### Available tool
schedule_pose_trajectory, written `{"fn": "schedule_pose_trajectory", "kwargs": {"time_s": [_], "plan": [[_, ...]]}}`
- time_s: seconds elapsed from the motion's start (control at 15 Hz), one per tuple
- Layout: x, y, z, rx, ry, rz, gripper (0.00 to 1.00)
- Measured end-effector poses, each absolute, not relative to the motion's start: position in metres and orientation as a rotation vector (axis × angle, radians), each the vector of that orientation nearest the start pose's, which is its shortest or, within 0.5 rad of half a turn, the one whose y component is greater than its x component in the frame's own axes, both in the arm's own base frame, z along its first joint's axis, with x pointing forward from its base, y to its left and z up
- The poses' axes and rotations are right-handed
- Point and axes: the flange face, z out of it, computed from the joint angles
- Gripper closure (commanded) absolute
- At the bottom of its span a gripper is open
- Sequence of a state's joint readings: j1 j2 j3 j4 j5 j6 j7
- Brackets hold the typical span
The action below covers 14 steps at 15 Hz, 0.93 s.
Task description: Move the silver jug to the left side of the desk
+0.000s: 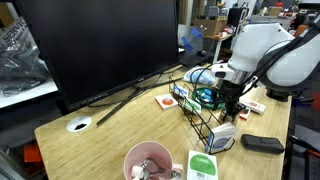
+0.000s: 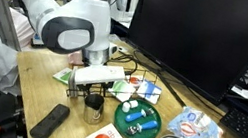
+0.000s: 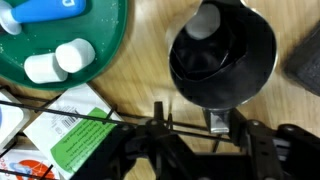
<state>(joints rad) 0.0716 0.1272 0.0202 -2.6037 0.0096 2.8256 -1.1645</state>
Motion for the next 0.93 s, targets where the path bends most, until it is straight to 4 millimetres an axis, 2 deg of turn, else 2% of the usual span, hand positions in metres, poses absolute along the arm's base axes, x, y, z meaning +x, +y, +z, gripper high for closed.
{"fn": "schedule_pose_trajectory", "kwargs": {"time_s": [0.2,0.33,0.47,0.93], "plan": [[0.450,0.041,0.217,-2.587,-1.842,-0.145,0.91],[0.451,0.041,0.217,-2.586,-1.824,-0.156,1.00],[0.452,0.040,0.217,-2.587,-1.804,-0.166,0.96],[0.447,0.026,0.220,-2.558,-1.680,-0.142,0.96]]}}
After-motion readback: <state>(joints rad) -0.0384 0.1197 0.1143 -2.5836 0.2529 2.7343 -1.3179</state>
